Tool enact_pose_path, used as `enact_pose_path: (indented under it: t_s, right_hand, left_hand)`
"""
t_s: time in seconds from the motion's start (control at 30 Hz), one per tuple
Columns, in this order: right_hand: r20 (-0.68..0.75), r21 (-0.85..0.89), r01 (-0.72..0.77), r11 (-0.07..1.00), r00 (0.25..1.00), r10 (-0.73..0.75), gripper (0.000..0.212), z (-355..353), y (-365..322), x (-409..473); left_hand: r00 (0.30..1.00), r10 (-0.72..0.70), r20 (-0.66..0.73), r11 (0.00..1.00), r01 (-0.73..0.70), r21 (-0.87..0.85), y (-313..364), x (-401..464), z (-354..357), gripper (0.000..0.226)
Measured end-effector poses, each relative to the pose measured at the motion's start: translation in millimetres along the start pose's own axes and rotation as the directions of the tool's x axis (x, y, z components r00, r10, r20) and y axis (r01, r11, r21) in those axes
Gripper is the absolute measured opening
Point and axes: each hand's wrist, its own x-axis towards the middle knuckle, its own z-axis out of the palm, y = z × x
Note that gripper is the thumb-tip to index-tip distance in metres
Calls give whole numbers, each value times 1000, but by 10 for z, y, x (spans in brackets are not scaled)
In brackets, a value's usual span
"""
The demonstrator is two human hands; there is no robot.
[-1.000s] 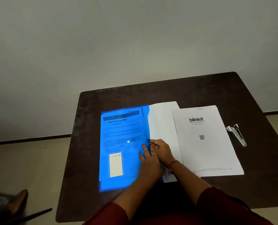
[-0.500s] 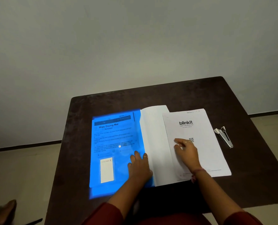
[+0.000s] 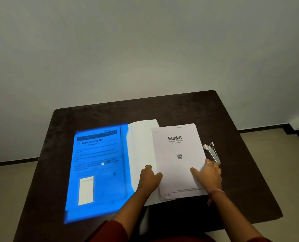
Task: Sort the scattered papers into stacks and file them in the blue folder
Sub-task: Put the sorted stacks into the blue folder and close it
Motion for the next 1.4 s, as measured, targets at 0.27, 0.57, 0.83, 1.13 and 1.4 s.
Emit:
enact_pose_path:
  t_s: [0.27,0.57,0.83,1.13,1.4]
  right_hand:
    - [23,-90,129,988,992,-128,83,-23,115,33]
    - [87,30,217,976,972,-219,78,-34,230,178]
    - [168,510,85,856,966,-196,44,-77,279,183]
    - [244,705,136,696,876,-417,23,-196,106,188]
    - [371,682,50,729,837,-404,28,-204,193,333]
  left_hand:
    - [989,-131,-62,967,114,-228,113,72,216,48]
    - [991,-75,-112,943,34,-331,99,45,409,37]
    - [984,-35,-174,888,-49,-457,-14,-45,327,36]
    - [966,-77,-245,806,-84,-586,-90,-58,163,22]
    - [787,-69,-613,987,143,74,-393,-50,-233,78]
